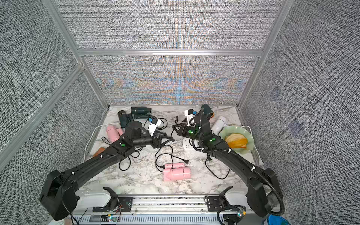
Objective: Charge the blow dryers
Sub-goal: Pick up the plug from the center of the board.
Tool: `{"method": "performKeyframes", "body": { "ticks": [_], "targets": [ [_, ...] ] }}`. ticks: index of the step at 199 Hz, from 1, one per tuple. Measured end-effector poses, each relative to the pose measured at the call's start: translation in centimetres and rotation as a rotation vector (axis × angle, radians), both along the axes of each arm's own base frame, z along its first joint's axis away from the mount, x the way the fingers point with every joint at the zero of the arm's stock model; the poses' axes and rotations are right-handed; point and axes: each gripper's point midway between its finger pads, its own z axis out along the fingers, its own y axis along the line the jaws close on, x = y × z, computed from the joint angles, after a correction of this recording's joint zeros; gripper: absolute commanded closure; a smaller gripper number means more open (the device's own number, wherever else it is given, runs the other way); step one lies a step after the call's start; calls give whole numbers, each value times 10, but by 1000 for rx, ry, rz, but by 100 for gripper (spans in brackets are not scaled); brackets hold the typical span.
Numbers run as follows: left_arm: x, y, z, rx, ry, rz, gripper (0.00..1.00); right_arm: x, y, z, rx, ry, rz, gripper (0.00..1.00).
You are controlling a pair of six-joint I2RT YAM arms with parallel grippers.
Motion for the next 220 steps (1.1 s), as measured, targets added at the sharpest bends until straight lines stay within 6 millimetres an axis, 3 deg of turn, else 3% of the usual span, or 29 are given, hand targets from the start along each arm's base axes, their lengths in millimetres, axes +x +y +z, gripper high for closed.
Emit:
{"method": "performKeyframes", "body": {
  "ticks": [35,91,186,200,220],
  "targets": [
    [1,-9,0,3,-48,-6,46,-2,-2,2,20,31,9,100],
    [10,-25,22,-26,-104,-29,66,-5,-1,-6,7,66,22,100],
    [10,-43,5,-12,-1,-100,87,-10,-5,-6,-3,69,19,100],
    [10,-44,6,-13,0,-104,92,-10,-6,-7,-4,70,17,94],
    [11,-46,8,-11,11,-103,98,-10,-7,-6,-4,66,14,77]
  ]
}}
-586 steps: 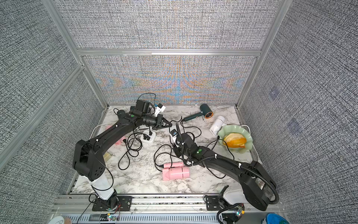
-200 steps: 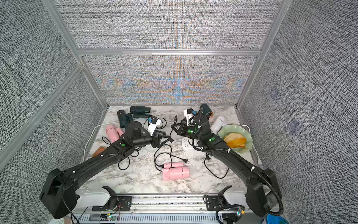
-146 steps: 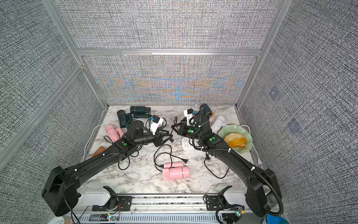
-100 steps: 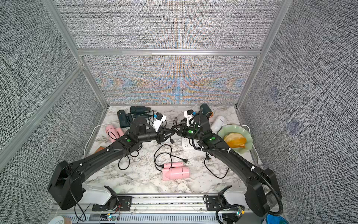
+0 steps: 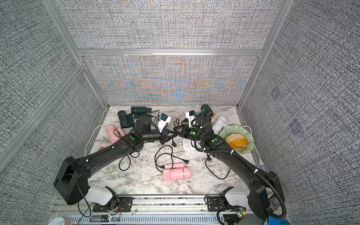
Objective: Charge the blow dryers
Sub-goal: Pick up the plug from the center of the board.
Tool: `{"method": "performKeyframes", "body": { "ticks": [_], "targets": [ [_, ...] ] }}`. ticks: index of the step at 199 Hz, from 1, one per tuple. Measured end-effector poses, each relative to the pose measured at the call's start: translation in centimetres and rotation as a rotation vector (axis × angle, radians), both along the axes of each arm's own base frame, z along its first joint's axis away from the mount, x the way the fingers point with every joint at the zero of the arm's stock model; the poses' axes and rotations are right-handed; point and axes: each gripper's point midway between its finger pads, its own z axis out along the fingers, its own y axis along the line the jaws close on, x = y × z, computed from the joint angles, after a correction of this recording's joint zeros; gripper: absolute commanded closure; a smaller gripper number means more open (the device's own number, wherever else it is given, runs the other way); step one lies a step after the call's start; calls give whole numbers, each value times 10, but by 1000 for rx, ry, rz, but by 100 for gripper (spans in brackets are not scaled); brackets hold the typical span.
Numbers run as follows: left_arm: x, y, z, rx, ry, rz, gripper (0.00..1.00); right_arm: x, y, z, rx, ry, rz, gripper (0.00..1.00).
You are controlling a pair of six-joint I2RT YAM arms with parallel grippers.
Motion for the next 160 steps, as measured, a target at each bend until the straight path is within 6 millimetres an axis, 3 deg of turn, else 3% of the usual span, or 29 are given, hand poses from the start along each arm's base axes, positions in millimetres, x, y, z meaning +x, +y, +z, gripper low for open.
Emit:
{"method": "performKeyframes", "body": {
  "ticks": [29,67,96,131,160],
  "targets": [
    [8,-2,5,12,41,32,98,-6,-13,4,-50,-33,-30,64],
    [12,-4,11,15,104,19,98,-27,-30,19,-143,-167,-2,63],
    [17,-4,23,15,144,-12,98,-49,-37,6,-237,-232,70,63],
    [14,-4,20,38,206,-41,98,-66,-28,-2,-315,-302,151,63],
    [13,-4,6,67,267,-34,98,-61,-16,-16,-407,-312,172,62]
  ]
}}
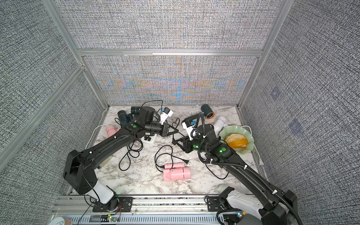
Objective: Charge the blow dryers
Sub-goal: Pick up the plug from the center of the board.
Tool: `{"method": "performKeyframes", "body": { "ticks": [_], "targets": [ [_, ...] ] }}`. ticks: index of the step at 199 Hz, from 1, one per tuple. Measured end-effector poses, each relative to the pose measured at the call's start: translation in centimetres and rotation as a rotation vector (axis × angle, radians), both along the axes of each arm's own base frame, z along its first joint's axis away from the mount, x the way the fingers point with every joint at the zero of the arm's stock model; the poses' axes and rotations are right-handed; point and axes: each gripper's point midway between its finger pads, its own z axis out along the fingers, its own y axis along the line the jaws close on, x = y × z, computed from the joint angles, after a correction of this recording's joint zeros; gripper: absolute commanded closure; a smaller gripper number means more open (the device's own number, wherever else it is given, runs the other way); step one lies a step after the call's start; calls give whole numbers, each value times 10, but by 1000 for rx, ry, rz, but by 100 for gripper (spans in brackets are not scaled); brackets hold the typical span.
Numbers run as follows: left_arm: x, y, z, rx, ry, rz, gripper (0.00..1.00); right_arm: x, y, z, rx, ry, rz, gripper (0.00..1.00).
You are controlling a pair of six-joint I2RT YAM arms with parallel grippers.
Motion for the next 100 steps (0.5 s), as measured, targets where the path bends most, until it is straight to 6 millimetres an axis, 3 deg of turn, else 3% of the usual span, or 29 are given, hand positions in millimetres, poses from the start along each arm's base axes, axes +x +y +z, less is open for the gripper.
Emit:
{"method": "performKeyframes", "body": {
  "ticks": [42,100],
  "targets": [
    [0,0,-6,13,25,2,98,10,19,-17,-101,-22,11,63],
    [-3,0,-9,16,77,-4,98,19,23,-39,-162,-26,-8,63]
  ]
}}
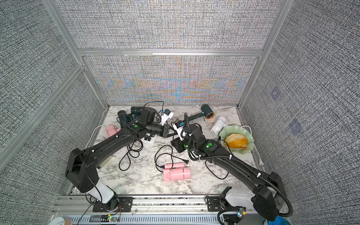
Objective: Charge the blow dryers
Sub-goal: Pick up the plug from the center of the board, then insert the plug into the socket.
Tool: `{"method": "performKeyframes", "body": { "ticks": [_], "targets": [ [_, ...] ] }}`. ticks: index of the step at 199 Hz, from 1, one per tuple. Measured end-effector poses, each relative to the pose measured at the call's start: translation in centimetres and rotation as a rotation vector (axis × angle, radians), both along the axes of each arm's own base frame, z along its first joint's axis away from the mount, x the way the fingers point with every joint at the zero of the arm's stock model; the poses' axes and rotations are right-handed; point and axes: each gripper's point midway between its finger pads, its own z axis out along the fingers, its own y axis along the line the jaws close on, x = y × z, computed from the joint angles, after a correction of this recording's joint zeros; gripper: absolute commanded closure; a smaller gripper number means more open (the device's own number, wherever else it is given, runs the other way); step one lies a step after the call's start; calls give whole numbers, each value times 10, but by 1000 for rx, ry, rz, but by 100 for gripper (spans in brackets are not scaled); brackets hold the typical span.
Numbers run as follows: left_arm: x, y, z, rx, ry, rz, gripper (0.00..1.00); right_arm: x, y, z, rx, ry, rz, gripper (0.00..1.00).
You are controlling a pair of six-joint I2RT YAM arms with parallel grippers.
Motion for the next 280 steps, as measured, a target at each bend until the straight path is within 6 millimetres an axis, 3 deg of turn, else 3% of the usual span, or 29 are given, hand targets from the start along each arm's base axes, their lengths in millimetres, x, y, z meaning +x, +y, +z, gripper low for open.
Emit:
{"method": "performKeyframes", "body": {
  "ticks": [33,103,137,183,210,245,280],
  "targets": [
    [1,1,1,-11,27,-4,98,4,4,-7,-4,-3,-1,66],
    [3,2,5,-19,31,-1,94,5,6,-9,4,-20,-12,88],
    [4,5,7,-27,41,15,63,10,-6,-10,-1,-39,-85,91],
    [6,40,14,-43,23,135,23,30,-28,-5,-15,-65,-201,92],
    [-3,58,21,-48,-42,194,1,53,-49,-1,-33,-82,-297,92],
    [-22,81,13,-50,-111,254,1,84,-83,-7,-96,-106,-453,92],
    [-32,96,0,-49,-144,304,2,100,-100,-25,-118,-118,-543,92]
  ]
}}
